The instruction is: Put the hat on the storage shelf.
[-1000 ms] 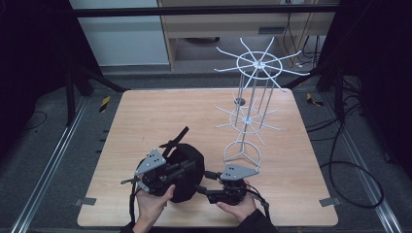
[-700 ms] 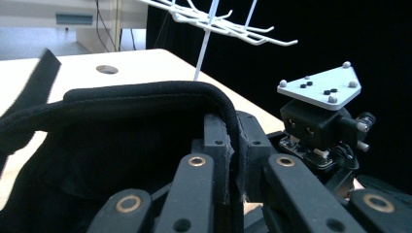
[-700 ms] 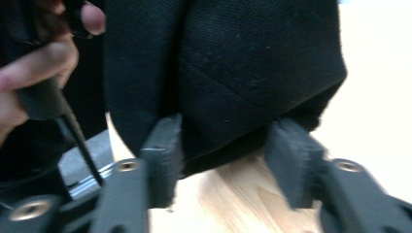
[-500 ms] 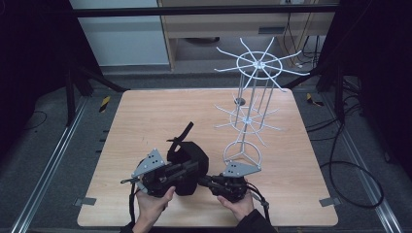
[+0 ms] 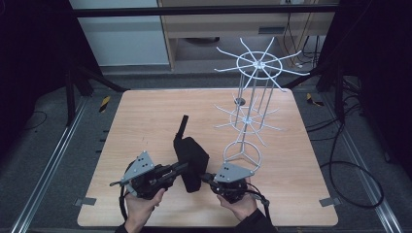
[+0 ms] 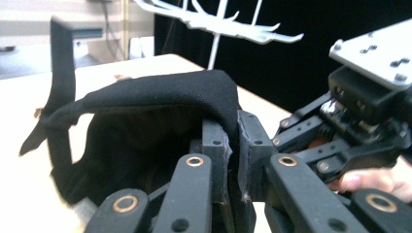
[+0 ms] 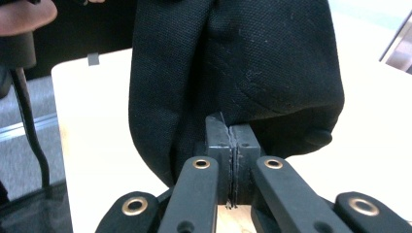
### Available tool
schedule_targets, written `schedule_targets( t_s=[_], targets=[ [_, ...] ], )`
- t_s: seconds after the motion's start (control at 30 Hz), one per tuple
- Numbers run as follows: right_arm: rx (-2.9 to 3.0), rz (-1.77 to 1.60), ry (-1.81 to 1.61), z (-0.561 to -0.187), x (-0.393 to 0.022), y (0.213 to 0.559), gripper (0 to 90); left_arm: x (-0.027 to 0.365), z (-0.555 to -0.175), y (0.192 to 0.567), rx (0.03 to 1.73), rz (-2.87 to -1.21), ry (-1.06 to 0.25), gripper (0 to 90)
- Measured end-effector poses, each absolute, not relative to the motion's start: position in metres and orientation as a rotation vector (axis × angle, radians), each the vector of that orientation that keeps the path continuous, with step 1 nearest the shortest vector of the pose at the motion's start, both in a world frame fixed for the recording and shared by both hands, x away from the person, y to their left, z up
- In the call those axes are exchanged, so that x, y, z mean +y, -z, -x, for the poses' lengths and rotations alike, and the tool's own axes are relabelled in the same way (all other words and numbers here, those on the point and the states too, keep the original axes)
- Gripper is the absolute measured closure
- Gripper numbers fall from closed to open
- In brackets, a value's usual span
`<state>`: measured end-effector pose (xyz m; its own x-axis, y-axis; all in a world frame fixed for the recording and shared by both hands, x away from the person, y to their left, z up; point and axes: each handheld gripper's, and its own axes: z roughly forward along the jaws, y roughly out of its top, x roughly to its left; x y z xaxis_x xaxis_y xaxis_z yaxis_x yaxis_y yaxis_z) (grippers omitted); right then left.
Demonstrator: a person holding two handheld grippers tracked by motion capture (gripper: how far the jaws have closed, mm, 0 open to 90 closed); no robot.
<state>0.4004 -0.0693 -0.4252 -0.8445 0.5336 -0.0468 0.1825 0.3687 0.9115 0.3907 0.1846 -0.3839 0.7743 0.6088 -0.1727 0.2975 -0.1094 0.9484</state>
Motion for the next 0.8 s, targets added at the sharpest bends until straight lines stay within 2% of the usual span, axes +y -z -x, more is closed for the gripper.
schedule_targets(
  t_s=[0.57, 0.8],
  targets=[
    [2.432, -0.597, -1.307, -0.410, 0.010, 0.441, 87.5, 0.262, -0.379, 0.426, 0.968, -1.746, -0.397, 80.2],
    [2.393, -0.648, -1.379, -0.413, 0.008, 0.443, 67.0, 0.287, -0.382, 0.437, 1.065, -1.768, -0.425, 80.8]
  ],
)
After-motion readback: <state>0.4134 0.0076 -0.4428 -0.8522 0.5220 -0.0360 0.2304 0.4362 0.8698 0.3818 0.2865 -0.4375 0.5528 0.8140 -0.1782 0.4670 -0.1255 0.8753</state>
